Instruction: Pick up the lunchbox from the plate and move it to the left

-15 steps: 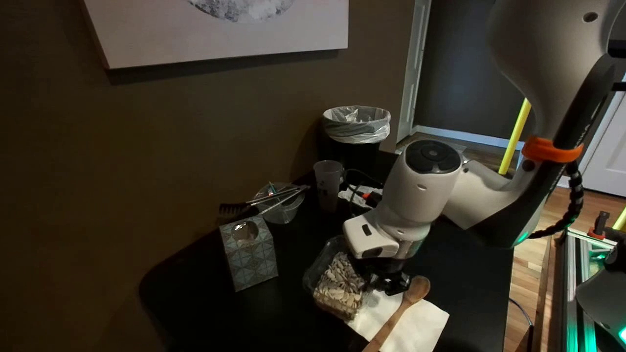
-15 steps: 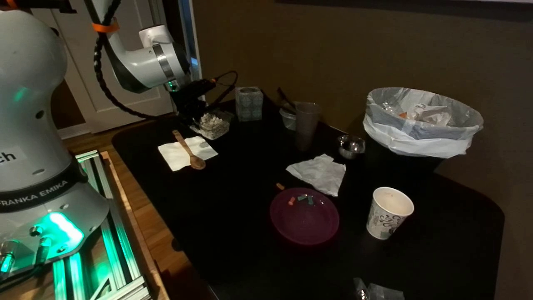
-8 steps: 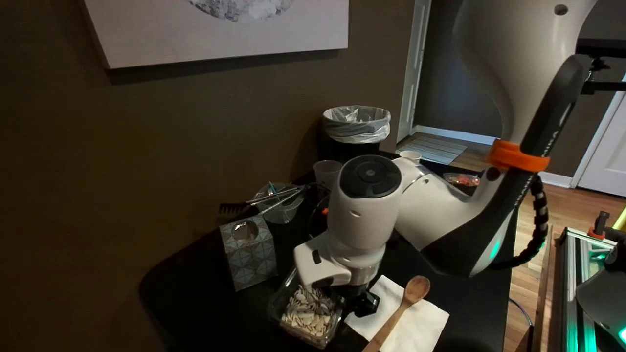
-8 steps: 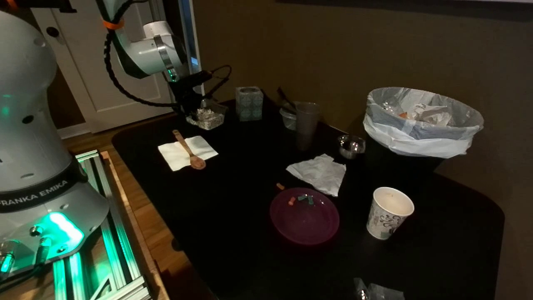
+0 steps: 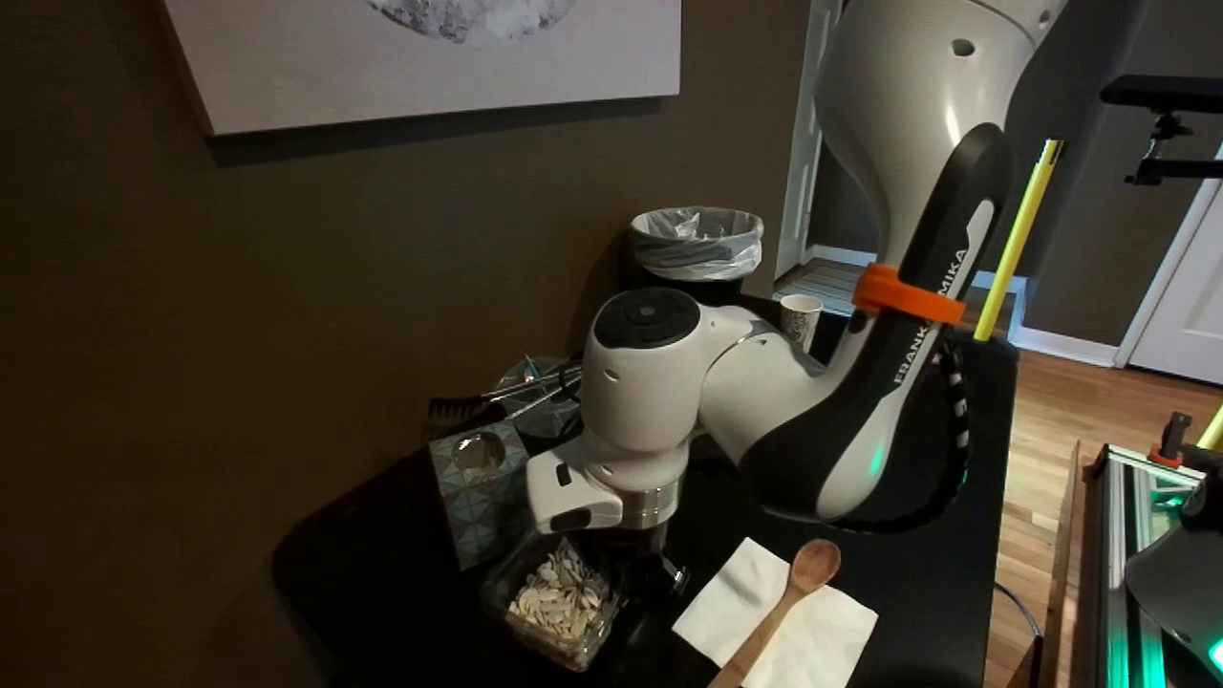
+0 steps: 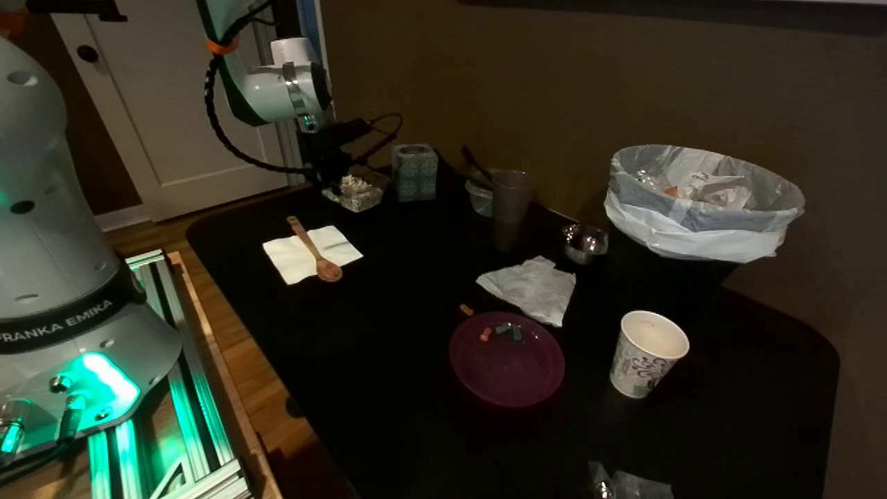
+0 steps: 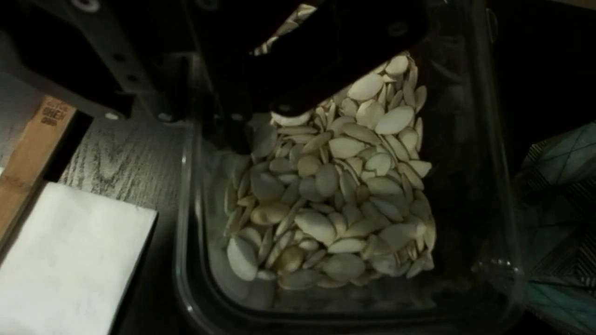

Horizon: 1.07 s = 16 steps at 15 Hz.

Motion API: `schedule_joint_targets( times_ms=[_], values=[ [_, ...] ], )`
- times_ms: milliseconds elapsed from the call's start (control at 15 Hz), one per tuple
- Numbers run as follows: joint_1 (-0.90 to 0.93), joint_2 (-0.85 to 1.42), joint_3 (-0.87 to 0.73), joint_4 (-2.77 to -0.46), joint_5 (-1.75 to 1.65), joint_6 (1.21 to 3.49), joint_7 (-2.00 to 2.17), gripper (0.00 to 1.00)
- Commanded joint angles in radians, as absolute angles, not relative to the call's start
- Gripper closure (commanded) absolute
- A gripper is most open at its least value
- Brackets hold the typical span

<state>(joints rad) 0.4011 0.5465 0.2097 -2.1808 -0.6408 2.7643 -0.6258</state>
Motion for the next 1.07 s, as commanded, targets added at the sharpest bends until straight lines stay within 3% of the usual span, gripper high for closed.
schedule_joint_targets(
  times_ms=[0,1000],
  values=[
    [0.450,0.532,0.165,-2.178,-0.705,2.772,-0.451,0.99],
    [0.498,0.628,0.133,-1.974,-0.815,2.630,-0.114,0.99]
  ],
)
